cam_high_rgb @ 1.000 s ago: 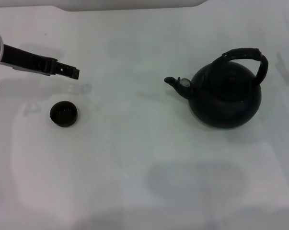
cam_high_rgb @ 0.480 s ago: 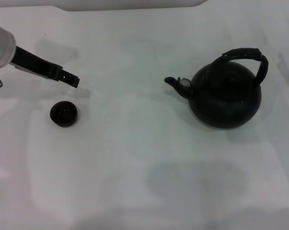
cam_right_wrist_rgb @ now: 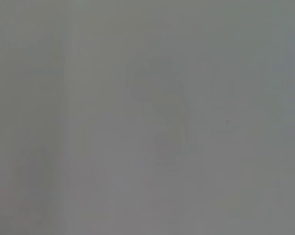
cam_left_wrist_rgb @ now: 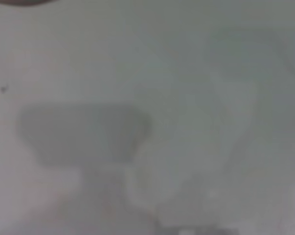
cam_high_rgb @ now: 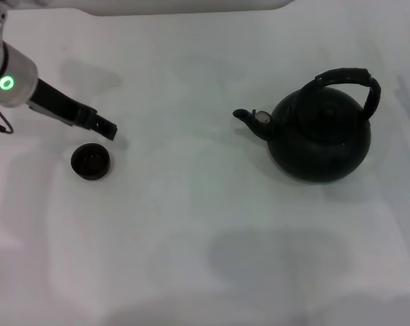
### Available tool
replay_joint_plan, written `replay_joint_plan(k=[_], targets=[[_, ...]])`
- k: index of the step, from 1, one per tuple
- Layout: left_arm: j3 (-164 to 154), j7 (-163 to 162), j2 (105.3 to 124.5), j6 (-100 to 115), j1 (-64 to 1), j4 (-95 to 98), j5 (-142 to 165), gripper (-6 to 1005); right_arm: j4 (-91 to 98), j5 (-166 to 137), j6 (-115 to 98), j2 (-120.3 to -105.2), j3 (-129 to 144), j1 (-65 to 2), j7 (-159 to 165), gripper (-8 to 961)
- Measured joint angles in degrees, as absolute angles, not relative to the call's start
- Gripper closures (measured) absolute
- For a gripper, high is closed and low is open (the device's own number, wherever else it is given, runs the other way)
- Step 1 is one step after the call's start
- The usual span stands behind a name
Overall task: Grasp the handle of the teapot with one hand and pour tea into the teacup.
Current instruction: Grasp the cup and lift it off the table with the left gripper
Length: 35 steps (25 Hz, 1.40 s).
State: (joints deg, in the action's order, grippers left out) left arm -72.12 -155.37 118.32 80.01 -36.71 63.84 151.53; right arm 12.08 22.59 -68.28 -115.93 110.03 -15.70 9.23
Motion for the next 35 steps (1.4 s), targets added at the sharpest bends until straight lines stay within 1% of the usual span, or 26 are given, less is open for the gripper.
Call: replay_joint_plan(k=[35], targets=[[-77.04, -155.47, 118.38, 79.78, -38.35, 59.06, 152.03, 108, 12.06, 23.02, -66.75, -115.93, 110.04, -16.1, 9.23, 87]])
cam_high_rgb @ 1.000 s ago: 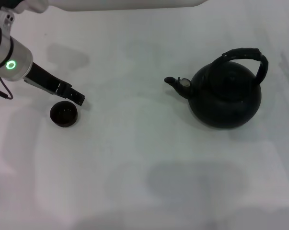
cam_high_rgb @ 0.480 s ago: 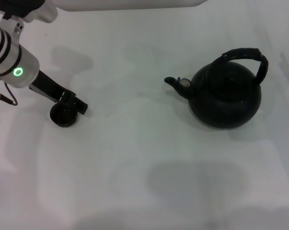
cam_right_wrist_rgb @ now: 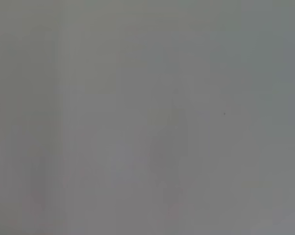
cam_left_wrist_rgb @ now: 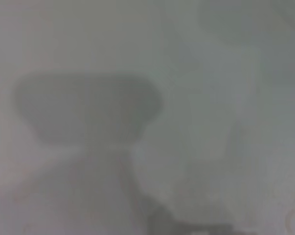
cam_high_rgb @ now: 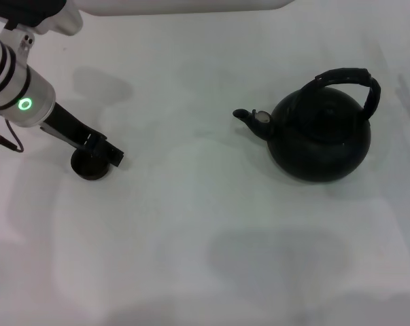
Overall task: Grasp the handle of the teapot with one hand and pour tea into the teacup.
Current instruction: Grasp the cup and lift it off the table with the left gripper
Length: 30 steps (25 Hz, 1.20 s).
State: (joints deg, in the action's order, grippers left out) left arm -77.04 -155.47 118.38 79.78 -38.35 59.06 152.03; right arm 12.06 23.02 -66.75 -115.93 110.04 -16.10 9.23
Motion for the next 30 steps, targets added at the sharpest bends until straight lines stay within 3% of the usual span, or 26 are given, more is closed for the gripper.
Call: replay_joint_plan(k=[19, 26, 28, 30], targets=[[-77.07, -155.48, 118.39, 82.2, -38.82, 58.69, 152.65, 108, 12.47, 23.8, -66.77, -116.02, 110.24, -16.01, 9.31, 88], [-76.99, -155.68, 118.4, 83.95, -40.2, 58.95, 152.87, 219, 12.4, 23.83, -66.77, -116.02, 110.15, -16.05, 9.32, 88], [-76.94, -155.76, 118.4, 84.57, -40.81, 59.25, 152.85, 299, 12.53, 23.83, -66.8, -116.02, 110.13, -16.06, 9.32, 88], [-76.93, -155.84, 118.42, 84.87, -41.29, 59.56, 152.85, 299, 12.53, 23.83, -66.8, -116.02, 110.08, -16.04, 9.32, 88]])
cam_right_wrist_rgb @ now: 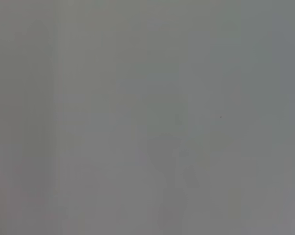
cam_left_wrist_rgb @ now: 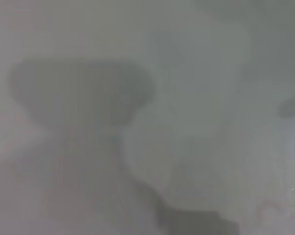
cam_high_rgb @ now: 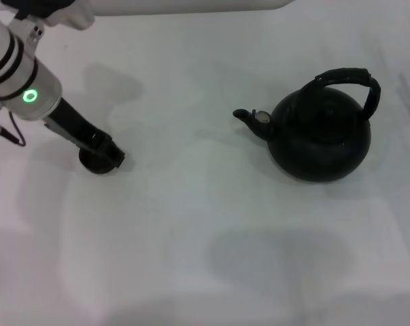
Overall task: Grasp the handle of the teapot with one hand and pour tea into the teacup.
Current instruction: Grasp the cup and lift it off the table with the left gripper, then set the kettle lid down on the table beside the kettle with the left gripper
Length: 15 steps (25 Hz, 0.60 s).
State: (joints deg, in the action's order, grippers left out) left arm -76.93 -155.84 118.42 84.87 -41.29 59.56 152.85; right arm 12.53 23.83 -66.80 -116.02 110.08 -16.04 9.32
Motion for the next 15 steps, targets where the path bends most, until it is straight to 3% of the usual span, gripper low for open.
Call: replay_joint_plan(k=[15], targets=[[-92.38, -156.32, 119.09, 80.32, -47.6, 60.34, 144.84, 300, 12.94, 23.81, -67.06, -115.93, 110.02, -16.32, 9.32, 88]])
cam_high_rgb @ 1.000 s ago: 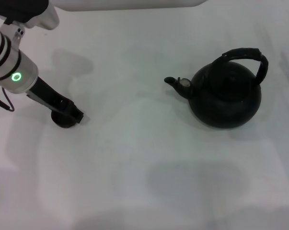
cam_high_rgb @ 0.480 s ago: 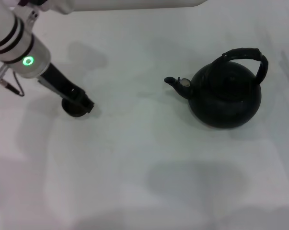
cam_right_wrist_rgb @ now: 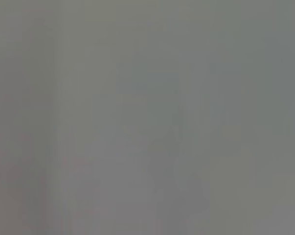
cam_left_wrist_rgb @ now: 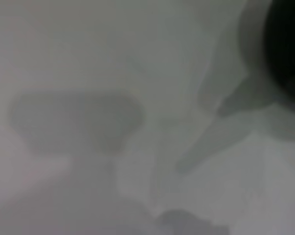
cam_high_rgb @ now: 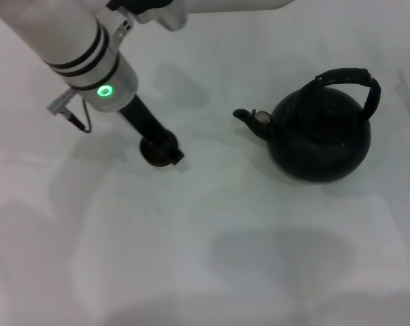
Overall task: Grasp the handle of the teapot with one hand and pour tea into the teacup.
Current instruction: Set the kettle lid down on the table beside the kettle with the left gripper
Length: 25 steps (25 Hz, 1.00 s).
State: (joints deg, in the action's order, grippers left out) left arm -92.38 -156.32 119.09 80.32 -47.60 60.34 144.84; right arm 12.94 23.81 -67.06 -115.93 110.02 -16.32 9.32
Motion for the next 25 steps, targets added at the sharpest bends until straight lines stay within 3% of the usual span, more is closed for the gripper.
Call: replay_joint_plan(k=[25], targets=[[-100.84, -153.39, 119.1, 77.21, -48.32, 56.27, 137.63, 300, 13.45, 23.82, -66.2, -116.02, 110.55, -16.52, 9.32, 88]])
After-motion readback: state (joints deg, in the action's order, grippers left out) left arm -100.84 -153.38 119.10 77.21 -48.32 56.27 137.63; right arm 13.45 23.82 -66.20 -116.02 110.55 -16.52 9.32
